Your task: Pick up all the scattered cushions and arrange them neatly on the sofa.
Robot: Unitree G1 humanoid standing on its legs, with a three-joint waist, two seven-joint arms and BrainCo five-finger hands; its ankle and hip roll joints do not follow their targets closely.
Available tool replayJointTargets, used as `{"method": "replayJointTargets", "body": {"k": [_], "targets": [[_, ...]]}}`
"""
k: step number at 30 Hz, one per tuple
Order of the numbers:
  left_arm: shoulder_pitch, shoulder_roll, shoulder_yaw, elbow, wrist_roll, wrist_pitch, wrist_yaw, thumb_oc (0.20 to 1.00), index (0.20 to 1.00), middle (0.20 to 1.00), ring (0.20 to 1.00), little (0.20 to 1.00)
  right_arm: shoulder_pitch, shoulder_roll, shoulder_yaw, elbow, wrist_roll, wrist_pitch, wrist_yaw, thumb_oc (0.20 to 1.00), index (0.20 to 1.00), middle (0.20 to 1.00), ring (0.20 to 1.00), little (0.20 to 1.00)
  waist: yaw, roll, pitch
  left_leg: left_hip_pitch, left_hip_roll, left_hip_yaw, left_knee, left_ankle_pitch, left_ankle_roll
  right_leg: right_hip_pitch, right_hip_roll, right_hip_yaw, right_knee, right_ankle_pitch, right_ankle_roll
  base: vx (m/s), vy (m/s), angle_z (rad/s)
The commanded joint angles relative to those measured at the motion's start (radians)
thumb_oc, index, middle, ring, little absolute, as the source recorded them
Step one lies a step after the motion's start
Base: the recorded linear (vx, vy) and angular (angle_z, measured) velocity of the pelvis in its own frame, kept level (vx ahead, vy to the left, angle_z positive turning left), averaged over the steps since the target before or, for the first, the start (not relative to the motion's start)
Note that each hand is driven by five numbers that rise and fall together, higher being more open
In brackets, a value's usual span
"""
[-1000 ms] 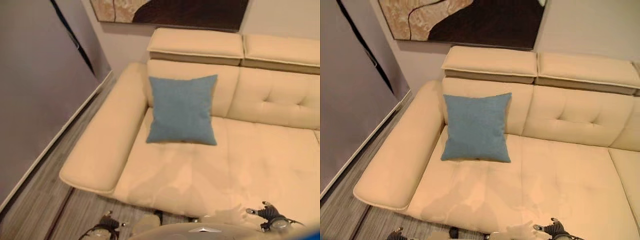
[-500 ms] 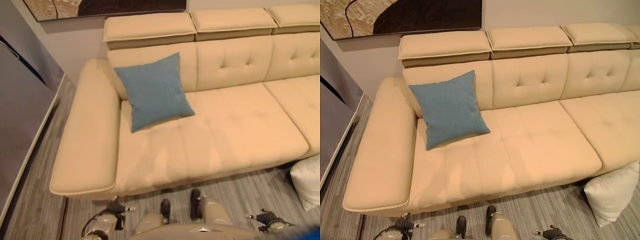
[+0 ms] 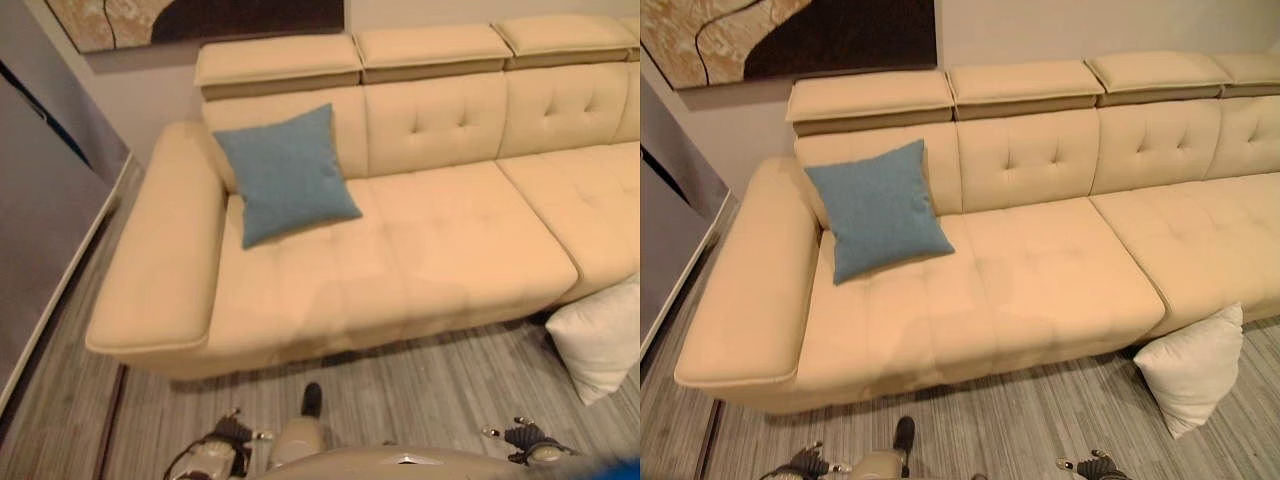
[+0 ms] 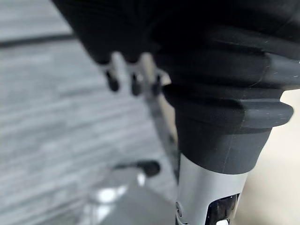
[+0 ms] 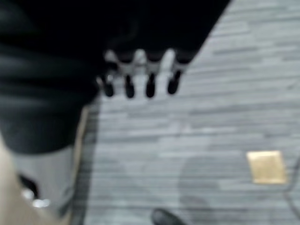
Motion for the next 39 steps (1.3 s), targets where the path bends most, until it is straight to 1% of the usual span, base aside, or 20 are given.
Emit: {"method": "replayJointTargets", "body": {"k": [1,2,5,7,8,9,10,12,14,15,18,20,24,27,29,30,32,34,35,39], "targets": [[-0.035,-0.001,0.033,0.015,0.005,-0.016,0.006,1.000,1.000,1.000,1.000,1.000,-0.014,-0.021,-0.005,-0.019,0.015,-0.008,-0.013,1.000,1.000,1.000,1.000,1.000,-0.010,0.010,0.034,0.159,-0.091,-0.007,0.002,-0.177,0.134,-0.015,-0.002,0.072,-0.049,0.150,0.158,-0.26,0.091,-0.39],[-0.030,-0.008,0.038,0.012,-0.010,-0.014,0.012,1.000,1.000,1.000,1.000,1.000,-0.017,-0.016,0.004,-0.011,0.007,-0.001,-0.014,1.000,1.000,1.000,1.000,1.000,-0.011,0.025,0.036,0.207,-0.098,-0.102,-0.029,-0.203,0.147,-0.079,0.007,0.129,-0.023,0.180,0.179,-0.26,0.091,-1.10],[-0.040,-0.010,0.023,0.016,0.006,-0.014,0.013,1.000,1.000,1.000,1.000,1.000,-0.024,-0.017,-0.003,-0.015,0.023,0.000,-0.014,1.000,1.000,1.000,1.000,1.000,-0.033,0.026,0.045,0.230,-0.101,-0.055,-0.085,-0.230,0.167,-0.123,0.002,0.160,-0.024,0.217,0.203,-0.28,0.185,-1.31],[-0.035,0.003,0.017,0.010,0.032,-0.015,0.014,1.000,1.000,1.000,1.000,1.000,-0.034,-0.014,-0.002,-0.018,0.022,-0.003,-0.015,1.000,1.000,1.000,1.000,1.000,-0.026,0.013,0.063,0.234,-0.117,-0.020,-0.111,-0.235,0.187,-0.173,0.001,0.161,-0.050,0.275,0.234,-0.39,0.184,-1.77],[-0.033,0.022,0.017,0.013,0.047,-0.018,0.019,1.000,1.000,1.000,1.000,1.000,-0.045,0.000,0.008,-0.025,0.020,-0.008,-0.018,1.000,1.000,1.000,1.000,1.000,-0.009,0.017,0.086,0.220,-0.095,0.040,-0.111,-0.221,0.192,-0.197,-0.008,0.045,-0.008,0.242,0.231,-0.48,0.169,-3.29],[-0.025,0.027,0.025,0.023,0.054,-0.019,0.015,1.000,1.000,1.000,1.000,1.000,-0.036,0.003,0.011,-0.019,0.010,-0.011,-0.019,1.000,1.000,1.000,1.000,1.000,0.017,0.037,0.093,0.211,-0.064,0.098,-0.116,-0.203,0.191,-0.160,-0.058,-0.092,0.050,0.177,0.209,-0.47,0.150,-2.82],[-0.023,0.028,0.027,0.025,0.055,-0.016,0.010,1.000,1.000,1.000,1.000,1.000,-0.032,0.002,0.010,-0.015,0.007,-0.014,-0.017,1.000,1.000,1.000,1.000,1.000,0.017,0.043,0.087,0.212,-0.056,0.114,-0.131,-0.188,0.195,-0.144,-0.049,-0.087,0.093,0.150,0.189,-0.23,0.072,-2.22],[-0.022,0.029,0.029,0.028,0.050,-0.015,0.008,1.000,1.000,1.000,1.000,1.000,-0.025,0.003,-0.001,-0.012,0.015,-0.014,-0.013,1.000,1.000,1.000,1.000,1.000,0.015,0.046,0.080,0.210,-0.049,0.125,-0.140,-0.179,0.200,-0.131,-0.035,-0.074,0.141,0.125,0.178,-0.11,0.011,-1.43],[-0.021,0.029,0.033,0.032,0.049,-0.012,0.006,1.000,1.000,1.000,1.000,1.000,-0.014,-0.001,-0.023,0.002,0.028,-0.011,-0.015,1.000,1.000,1.000,1.000,1.000,0.030,0.050,0.053,0.206,-0.035,0.165,-0.151,-0.179,0.197,-0.065,-0.058,-0.122,0.112,0.094,0.174,-0.16,-0.042,-0.43],[-0.024,0.023,0.034,0.027,0.047,-0.009,0.006,1.000,1.000,1.000,1.000,1.000,-0.016,-0.003,-0.034,0.014,0.036,-0.007,-0.020,1.000,1.000,1.000,1.000,1.000,0.056,0.045,0.030,0.190,-0.029,0.219,-0.161,-0.174,0.189,-0.004,-0.071,-0.171,0.049,0.087,0.184,-0.12,-0.114,-0.73],[-0.028,0.017,0.031,0.011,0.039,-0.014,0.005,1.000,1.000,1.000,1.000,1.000,-0.010,0.002,-0.034,0.010,0.057,-0.008,-0.015,1.000,1.000,1.000,1.000,1.000,0.044,0.035,0.011,0.215,-0.023,0.242,-0.182,-0.173,0.175,0.003,-0.032,-0.126,-0.039,0.109,0.181,0.04,-0.153,-0.97],[-0.028,0.017,0.031,0.011,0.039,-0.014,0.005,1.000,1.000,1.000,1.000,1.000,-0.010,0.002,-0.034,0.010,0.057,-0.008,-0.015,1.000,1.000,1.000,1.000,1.000,0.044,0.035,0.012,0.216,-0.023,0.242,-0.182,-0.173,0.175,0.005,-0.031,-0.126,-0.040,0.110,0.180,0.04,-0.093,-0.06],[-0.032,-0.004,-0.001,-0.005,0.053,-0.016,-0.005,1.000,1.000,1.000,1.000,1.000,0.017,-0.001,-0.049,0.010,0.072,-0.010,-0.020,1.000,1.000,1.000,1.000,1.000,0.008,0.041,0.019,0.232,-0.007,0.239,-0.181,-0.173,0.153,0.029,-0.015,-0.128,-0.080,0.111,0.170,0.04,-0.138,0.11],[-0.035,-0.018,-0.029,-0.014,0.050,-0.016,-0.001,1.000,1.000,1.000,1.000,1.000,0.030,0.048,-0.006,-0.054,0.062,-0.027,-0.040,1.000,1.000,1.000,1.000,1.000,-0.007,0.037,0.033,0.203,0.006,0.244,-0.080,-0.200,0.134,0.038,-0.015,-0.132,-0.072,0.098,0.155,0.05,-0.163,0.30],[-0.043,-0.020,-0.039,-0.030,0.030,-0.017,0.008,1.000,1.000,1.000,1.000,1.000,0.035,0.052,0.006,-0.064,0.056,-0.029,-0.046,1.000,1.000,1.000,1.000,1.000,0.000,0.027,0.059,0.150,0.002,0.229,0.033,-0.194,0.124,0.055,-0.013,-0.126,-0.069,0.089,0.140,0.13,-0.107,0.10],[-0.055,-0.022,-0.062,-0.042,0.024,-0.015,0.006,1.000,1.000,1.000,1.000,1.000,0.034,0.054,0.011,-0.075,0.056,-0.027,-0.054,1.000,1.000,1.000,1.000,1.000,0.011,0.018,0.063,0.085,-0.024,0.212,-0.010,-0.173,0.136,0.072,-0.015,-0.120,-0.084,0.087,0.144,0.26,-0.025,-0.07],[-0.055,-0.025,-0.076,-0.051,0.026,-0.017,0.006,1.000,1.000,1.000,1.000,1.000,0.030,0.061,0.026,-0.081,0.045,-0.025,-0.061,1.000,1.000,1.000,1.000,1.000,0.024,0.021,0.056,0.016,-0.033,0.207,-0.047,-0.123,0.137,0.099,-0.004,-0.109,-0.103,0.075,0.145,0.29,0.020,0.09],[-0.053,-0.027,-0.076,-0.049,0.027,-0.016,0.009,1.000,1.000,1.000,1.000,1.000,0.030,0.063,0.031,-0.080,0.040,-0.026,-0.064,1.000,1.000,1.000,1.000,1.000,0.033,0.023,0.054,-0.001,-0.037,0.204,-0.069,-0.097,0.133,0.114,0.004,-0.099,-0.110,0.067,0.145,0.22,0.050,0.02],[-0.052,-0.030,-0.077,-0.049,0.019,-0.018,0.015,1.000,1.000,1.000,1.000,1.000,0.028,0.069,0.039,-0.081,0.033,-0.026,-0.068,1.000,1.000,1.000,1.000,1.000,0.050,0.031,0.050,-0.033,-0.036,0.199,-0.093,-0.056,0.119,0.132,0.011,-0.078,-0.110,0.051,0.149,0.27,0.097,-0.24],[-0.041,-0.028,-0.063,-0.045,0.005,-0.017,0.023,1.000,1.000,1.000,1.000,1.000,0.029,0.092,0.050,-0.096,0.004,-0.018,-0.069,1.000,1.000,1.000,1.000,1.000,0.056,0.042,0.025,0.025,-0.046,0.191,-0.106,-0.089,0.159,0.129,-0.024,-0.052,0.027,0.007,0.169,0.32,0.173,-0.59]]}}
